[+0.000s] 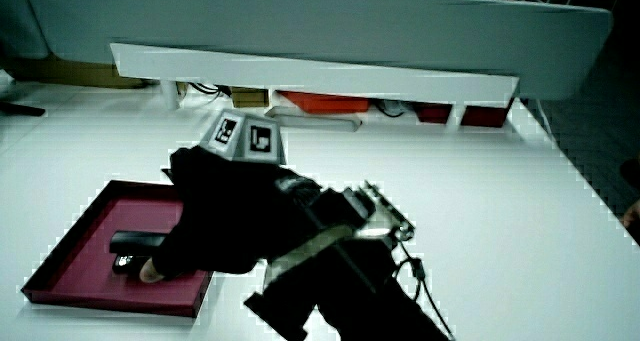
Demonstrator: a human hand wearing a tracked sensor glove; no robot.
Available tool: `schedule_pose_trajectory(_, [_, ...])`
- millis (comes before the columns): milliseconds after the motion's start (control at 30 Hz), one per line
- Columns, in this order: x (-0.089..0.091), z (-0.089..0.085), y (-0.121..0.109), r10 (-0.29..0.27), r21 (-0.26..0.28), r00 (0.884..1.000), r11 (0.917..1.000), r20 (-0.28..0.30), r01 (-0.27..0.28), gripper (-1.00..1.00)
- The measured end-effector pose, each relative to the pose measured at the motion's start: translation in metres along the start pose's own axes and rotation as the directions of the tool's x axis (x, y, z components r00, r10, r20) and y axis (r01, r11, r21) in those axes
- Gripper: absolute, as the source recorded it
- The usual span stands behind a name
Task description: Pick stapper from plate
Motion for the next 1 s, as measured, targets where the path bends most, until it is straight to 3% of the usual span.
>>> schedule_pose_trajectory(133, [-0.003, 0.002, 0.019, -0.020, -0.027, 1.000, 0.9994, -0.003, 0.019, 0.00])
schedule_pose_trajectory(300, [0.012, -0.011, 0.051, -0.026, -0.051, 0.999, 0.9984, -0.022, 0.025, 0.00])
schedule_pose_trajectory(333, [0.008, -0.008, 0.053, 0.010, -0.057, 1.000, 0.9983, -0.019, -0.011, 0.00])
schedule_pose_trajectory(367, [0.010, -0.008, 0.058, -0.017, -0.046, 0.999, 0.9988, -0.027, 0.015, 0.00])
schedule_pose_trajectory(500, [0.014, -0.009, 0.070, -0.007, -0.053, 0.998, 0.9986, -0.068, 0.003, 0.00])
schedule_pose_trajectory(1000, [0.039, -0.043, 0.123, -0.104, -0.103, 0.991, 0.9901, -0.080, 0.096, 0.00])
